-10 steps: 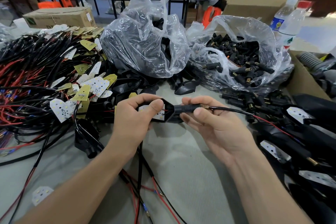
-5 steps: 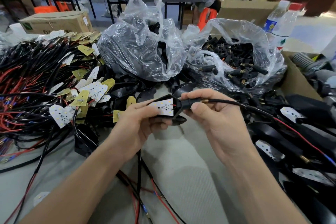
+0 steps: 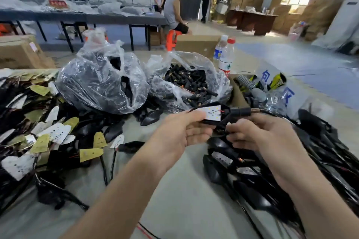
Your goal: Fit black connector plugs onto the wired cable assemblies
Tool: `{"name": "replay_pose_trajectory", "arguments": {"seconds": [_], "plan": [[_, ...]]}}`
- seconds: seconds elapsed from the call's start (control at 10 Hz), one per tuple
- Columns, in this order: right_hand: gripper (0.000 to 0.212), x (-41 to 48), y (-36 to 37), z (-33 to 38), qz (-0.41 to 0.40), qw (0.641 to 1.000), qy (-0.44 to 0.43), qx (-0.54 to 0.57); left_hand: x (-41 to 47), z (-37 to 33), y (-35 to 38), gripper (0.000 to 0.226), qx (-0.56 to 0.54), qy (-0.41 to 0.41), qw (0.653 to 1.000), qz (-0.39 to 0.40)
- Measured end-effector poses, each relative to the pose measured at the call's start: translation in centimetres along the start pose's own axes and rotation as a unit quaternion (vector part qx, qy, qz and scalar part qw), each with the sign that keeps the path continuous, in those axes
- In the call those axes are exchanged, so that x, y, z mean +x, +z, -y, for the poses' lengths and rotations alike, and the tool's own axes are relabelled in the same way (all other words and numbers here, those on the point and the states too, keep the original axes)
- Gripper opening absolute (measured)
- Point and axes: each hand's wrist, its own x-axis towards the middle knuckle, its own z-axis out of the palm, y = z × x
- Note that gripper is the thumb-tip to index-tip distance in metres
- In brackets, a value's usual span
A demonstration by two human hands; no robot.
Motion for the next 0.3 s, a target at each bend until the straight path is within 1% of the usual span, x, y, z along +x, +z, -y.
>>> {"name": "replay_pose_trajectory", "arguments": {"seconds": [0.1,0.2,0.3], "plan": [[0.017,-0.3,-3.0,-0.2,-0.055,0.995,0.086,0.013,3.2,0.8,3.7,0.010,-0.049,-0.027,0.998,-0.023],[0.022,-0.8,-4.8,-0.9,-0.015,0.982,0.179,0.054,4.8,3.0,5.4,0.015,-0.060,-0.052,0.995,-0.059],[0.020,-2.0,-5.6,-2.0,0.027,0.985,0.172,0.009,4.2,4.8,4.1,0.024,-0.046,-0.032,0.989,-0.138]]}}
